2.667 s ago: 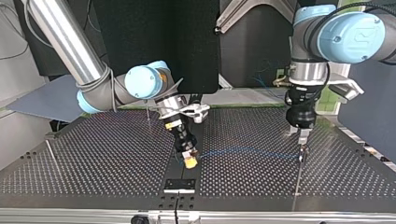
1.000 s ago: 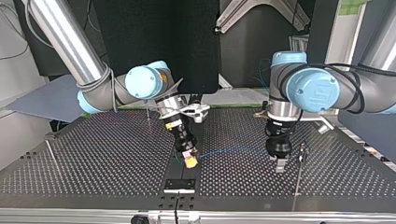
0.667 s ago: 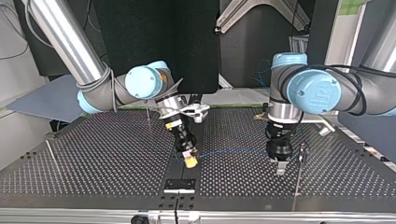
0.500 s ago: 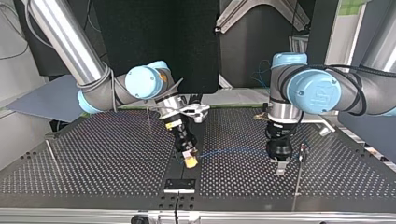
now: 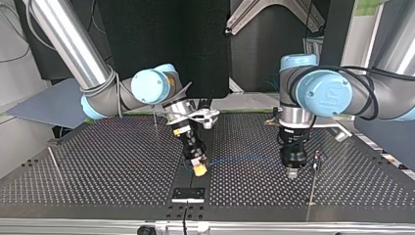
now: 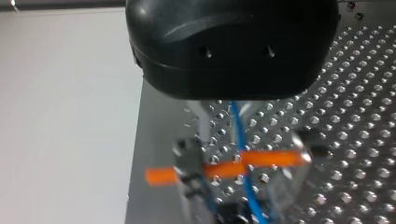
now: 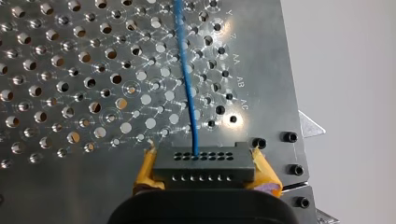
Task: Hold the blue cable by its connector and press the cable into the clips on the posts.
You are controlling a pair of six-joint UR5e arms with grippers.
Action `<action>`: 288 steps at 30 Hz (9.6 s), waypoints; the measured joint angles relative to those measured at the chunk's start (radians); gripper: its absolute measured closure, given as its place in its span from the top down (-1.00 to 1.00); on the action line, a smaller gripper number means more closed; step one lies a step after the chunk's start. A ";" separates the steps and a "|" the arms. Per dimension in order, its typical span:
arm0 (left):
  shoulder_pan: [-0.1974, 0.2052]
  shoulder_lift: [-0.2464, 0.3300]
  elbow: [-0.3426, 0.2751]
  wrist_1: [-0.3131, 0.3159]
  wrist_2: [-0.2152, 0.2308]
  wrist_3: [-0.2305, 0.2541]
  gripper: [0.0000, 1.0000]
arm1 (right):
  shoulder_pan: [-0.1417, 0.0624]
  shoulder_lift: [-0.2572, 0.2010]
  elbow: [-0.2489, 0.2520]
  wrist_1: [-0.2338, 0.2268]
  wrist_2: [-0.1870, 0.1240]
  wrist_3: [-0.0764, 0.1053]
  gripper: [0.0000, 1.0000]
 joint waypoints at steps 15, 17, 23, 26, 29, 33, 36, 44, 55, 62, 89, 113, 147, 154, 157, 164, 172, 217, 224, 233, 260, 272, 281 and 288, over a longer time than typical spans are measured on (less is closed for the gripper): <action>-0.025 0.000 -0.039 0.051 -0.013 0.030 -1.00 | -0.003 0.000 0.020 0.006 0.011 -0.007 -1.00; -0.029 0.000 -0.054 0.066 -0.011 0.023 -1.00 | -0.005 0.000 0.033 0.005 0.015 -0.007 -1.00; -0.043 -0.002 -0.101 0.113 -0.008 -0.004 -1.00 | -0.012 0.001 0.082 0.000 0.038 -0.008 -1.00; -0.052 -0.005 -0.126 0.138 -0.007 -0.018 -1.00 | -0.016 0.001 0.107 -0.007 0.057 -0.012 -1.00; -0.063 -0.009 -0.151 0.163 -0.010 -0.026 -1.00 | -0.018 0.000 0.135 -0.015 0.081 -0.020 -1.00; -0.082 -0.032 -0.184 0.196 -0.023 -0.023 -1.00 | -0.020 0.001 0.171 -0.032 0.113 -0.032 -1.00; -0.097 -0.057 -0.210 0.222 -0.032 -0.023 -1.00 | -0.018 0.001 0.199 -0.045 0.136 -0.048 -1.00; -0.128 -0.097 -0.277 0.289 -0.044 -0.040 -1.00 | -0.013 0.001 0.256 -0.093 0.168 -0.052 -1.00; -0.181 -0.165 -0.365 0.383 -0.070 -0.043 -1.00 | -0.013 0.001 0.348 -0.185 0.201 -0.066 -1.00; -0.209 -0.210 -0.386 0.439 -0.076 -0.038 -1.00 | -0.010 0.002 0.409 -0.246 0.232 -0.071 -1.00; -0.290 -0.375 -0.422 0.653 -0.094 -0.074 -1.00 | -0.032 0.100 0.645 -0.447 0.405 -0.020 -1.00; -0.326 -0.527 -0.420 0.742 -0.105 -0.078 -1.00 | -0.096 0.295 0.854 -0.566 0.392 -0.001 -1.00; -0.577 -0.820 -0.169 0.687 -0.235 -0.056 -1.00 | -0.377 0.298 0.847 -0.576 0.255 -0.103 -1.00; -0.634 -0.877 -0.112 0.680 -0.241 -0.066 -1.00 | -0.384 0.297 0.847 -0.582 0.246 -0.127 -1.00; -0.653 -0.898 -0.091 0.678 -0.249 -0.077 -1.00 | -0.384 0.295 0.847 -0.589 0.231 -0.134 -1.00; -0.672 -0.958 -0.031 0.631 -0.259 -0.097 -1.00 | -0.387 0.260 0.847 -0.590 0.181 -0.125 -1.00; -0.695 -1.009 0.037 0.566 -0.292 -0.152 -1.00 | -0.402 0.246 0.847 -0.617 0.114 -0.093 -1.00; -0.728 -1.107 0.426 0.509 -0.392 -0.224 -1.00 | -0.618 0.255 0.714 -0.631 -0.264 0.002 -1.00; -0.716 -1.116 0.484 0.502 -0.397 -0.212 -1.00 | -0.644 0.290 0.689 -0.615 -0.283 -0.003 -1.00; -0.693 -1.165 0.568 0.484 -0.373 -0.203 -1.00 | -0.666 0.331 0.666 -0.604 -0.308 -0.019 -1.00; -0.636 -1.246 0.653 0.447 -0.295 -0.202 -1.00 | -0.689 0.334 0.628 -0.608 -0.357 0.010 -1.00; -0.619 -1.277 0.638 0.423 -0.280 -0.202 -1.00 | -0.688 0.335 0.608 -0.608 -0.366 0.011 -1.00; -0.603 -1.276 0.681 0.402 -0.272 -0.201 -1.00 | -0.689 0.336 0.597 -0.612 -0.368 0.017 -1.00; -0.586 -1.276 0.733 0.381 -0.272 -0.199 -1.00 | -0.697 0.338 0.580 -0.613 -0.369 0.028 -1.00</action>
